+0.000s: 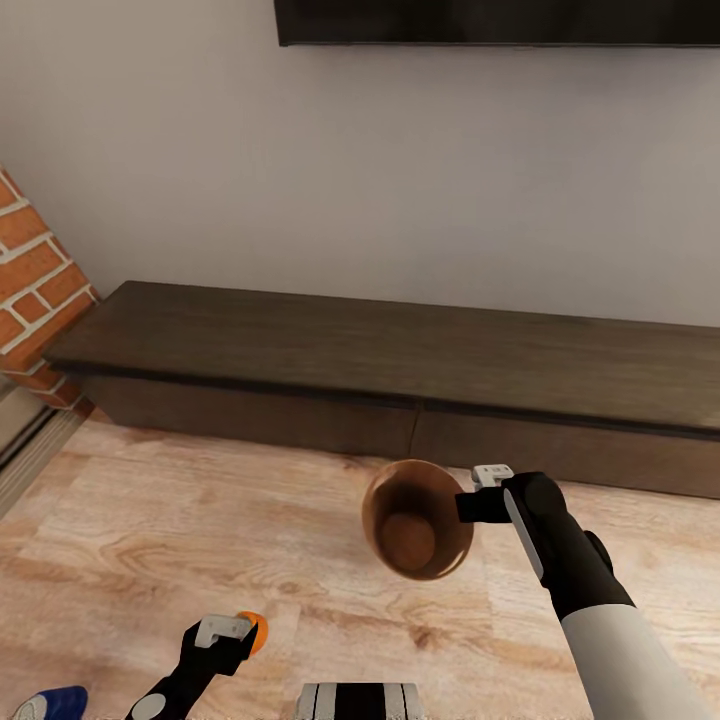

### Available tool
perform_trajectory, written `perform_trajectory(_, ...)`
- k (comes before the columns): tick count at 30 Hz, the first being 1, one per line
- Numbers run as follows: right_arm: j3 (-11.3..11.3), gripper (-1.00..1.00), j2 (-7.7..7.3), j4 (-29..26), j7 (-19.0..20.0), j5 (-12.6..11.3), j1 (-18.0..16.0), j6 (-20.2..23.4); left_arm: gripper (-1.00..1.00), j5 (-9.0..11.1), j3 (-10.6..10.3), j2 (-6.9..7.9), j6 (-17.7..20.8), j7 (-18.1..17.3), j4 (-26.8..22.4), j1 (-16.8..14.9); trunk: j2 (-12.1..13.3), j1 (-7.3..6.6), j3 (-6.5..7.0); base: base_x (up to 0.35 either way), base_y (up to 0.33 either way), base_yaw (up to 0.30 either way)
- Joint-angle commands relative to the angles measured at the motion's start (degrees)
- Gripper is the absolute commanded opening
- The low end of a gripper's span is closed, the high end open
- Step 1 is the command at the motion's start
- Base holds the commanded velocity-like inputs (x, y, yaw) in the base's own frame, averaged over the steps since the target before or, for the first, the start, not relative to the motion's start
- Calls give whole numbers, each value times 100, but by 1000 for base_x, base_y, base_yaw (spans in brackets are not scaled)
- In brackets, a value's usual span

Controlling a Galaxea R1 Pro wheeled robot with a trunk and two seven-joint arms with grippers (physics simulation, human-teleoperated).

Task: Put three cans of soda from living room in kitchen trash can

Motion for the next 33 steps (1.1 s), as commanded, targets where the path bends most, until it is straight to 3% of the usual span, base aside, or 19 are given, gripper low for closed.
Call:
perform_trajectory(1,-1,-100,1,-2,39,-149,-3,15,100,2,0,0,0,-2,-2,0,-2,0,-9,0,0,0)
perform_trajectory(7,-1,-100,1,-2,39,-149,-3,15,100,5,0,0,-7,0,-9,0,-2,0,-60,0,0,0)
perform_trajectory(15,-1,-100,1,-2,39,-149,-3,15,100,6,0,0,-1,0,-7,0,-323,175,-228,0,0,0)
perform_trajectory(33,-1,-100,1,-2,39,-149,-3,15,100,6,18,5,-12,-2,-17,6,-323,175,-289,56,0,0)
